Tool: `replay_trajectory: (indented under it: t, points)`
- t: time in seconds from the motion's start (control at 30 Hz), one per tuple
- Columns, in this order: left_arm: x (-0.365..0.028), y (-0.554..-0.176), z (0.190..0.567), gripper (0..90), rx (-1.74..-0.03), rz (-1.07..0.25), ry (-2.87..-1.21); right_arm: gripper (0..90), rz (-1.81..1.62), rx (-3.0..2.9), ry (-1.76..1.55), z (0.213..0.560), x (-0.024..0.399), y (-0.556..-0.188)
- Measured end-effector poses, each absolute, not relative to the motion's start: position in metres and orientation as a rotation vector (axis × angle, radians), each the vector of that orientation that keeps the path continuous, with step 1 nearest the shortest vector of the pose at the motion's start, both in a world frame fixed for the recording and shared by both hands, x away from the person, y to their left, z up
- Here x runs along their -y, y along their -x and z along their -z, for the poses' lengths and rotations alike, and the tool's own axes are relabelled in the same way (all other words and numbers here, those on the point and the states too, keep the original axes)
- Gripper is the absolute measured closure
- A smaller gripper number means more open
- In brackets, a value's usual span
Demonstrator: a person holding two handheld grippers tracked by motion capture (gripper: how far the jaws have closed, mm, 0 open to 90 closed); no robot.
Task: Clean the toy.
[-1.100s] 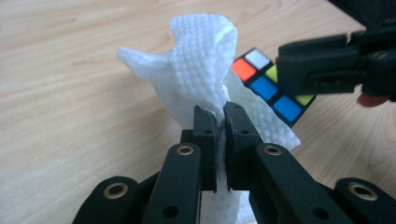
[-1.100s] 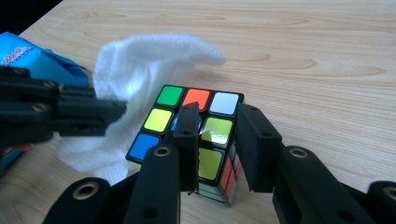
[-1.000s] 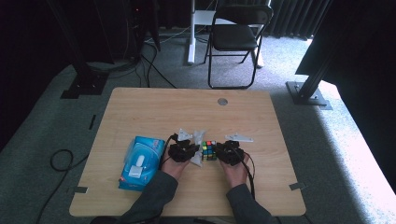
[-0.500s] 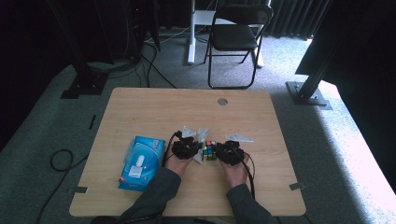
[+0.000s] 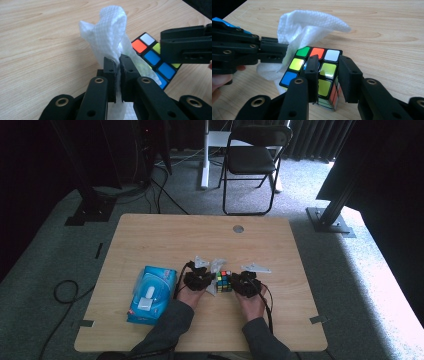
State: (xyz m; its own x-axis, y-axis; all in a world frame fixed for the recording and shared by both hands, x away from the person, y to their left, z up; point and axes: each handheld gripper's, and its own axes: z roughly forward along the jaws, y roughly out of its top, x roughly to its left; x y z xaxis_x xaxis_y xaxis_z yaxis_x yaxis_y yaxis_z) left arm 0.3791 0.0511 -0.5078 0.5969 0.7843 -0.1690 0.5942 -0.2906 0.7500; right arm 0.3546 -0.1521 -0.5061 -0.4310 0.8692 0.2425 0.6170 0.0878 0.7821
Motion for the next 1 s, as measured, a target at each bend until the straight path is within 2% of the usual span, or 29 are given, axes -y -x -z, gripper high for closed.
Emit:
replay_trajectory:
  t: [0.37,1.0]
  points:
    - [-0.045,-0.379,0.537,84.8,-1.145,-0.277,-2.081,70.5,-1.263,-2.080,-1.485,0.506,0.152,-0.354]
    - [-0.051,-0.376,0.527,84.3,-1.160,-0.263,-2.040,70.5,-1.266,-2.073,-1.485,0.507,0.152,-0.353]
